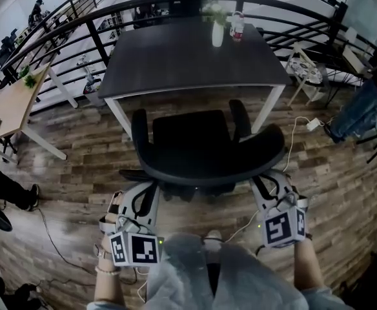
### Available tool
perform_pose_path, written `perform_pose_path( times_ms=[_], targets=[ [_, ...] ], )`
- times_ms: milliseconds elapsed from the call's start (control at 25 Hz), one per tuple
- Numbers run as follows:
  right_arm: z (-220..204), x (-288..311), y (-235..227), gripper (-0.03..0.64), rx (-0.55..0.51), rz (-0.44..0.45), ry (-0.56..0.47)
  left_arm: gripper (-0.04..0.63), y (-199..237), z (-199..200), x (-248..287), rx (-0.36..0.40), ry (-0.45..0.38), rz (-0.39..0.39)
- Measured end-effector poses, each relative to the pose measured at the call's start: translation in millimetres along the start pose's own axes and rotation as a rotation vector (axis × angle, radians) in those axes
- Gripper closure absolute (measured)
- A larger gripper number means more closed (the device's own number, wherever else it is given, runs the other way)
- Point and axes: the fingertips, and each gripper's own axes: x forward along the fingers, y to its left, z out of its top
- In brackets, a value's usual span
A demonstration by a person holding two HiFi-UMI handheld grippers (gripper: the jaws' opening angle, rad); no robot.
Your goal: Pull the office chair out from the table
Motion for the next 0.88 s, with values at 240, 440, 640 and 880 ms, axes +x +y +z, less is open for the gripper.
perform_pose_path(
  times_ms=[240, 440, 640, 880],
  targets=[
    [32, -11, 4, 0.612, 0.283, 0.008, -0.155, 0.583, -19, 15, -1, -0.276, -0.018, -0.138],
    [40, -11, 3, 0.612, 0.376, 0.021, -0.166, 0.583, -11, 25, -1, -0.399, -0.028, -0.135],
    [38, -6, 9, 0.613, 0.407, 0.029, -0.158, 0.583, -14, 27, 3, -0.453, -0.029, -0.141],
    [39, 0, 13, 0.614, 0.446, 0.044, -0.158, 0.583, -18, 30, 8, -0.431, -0.029, -0.15]
  ],
)
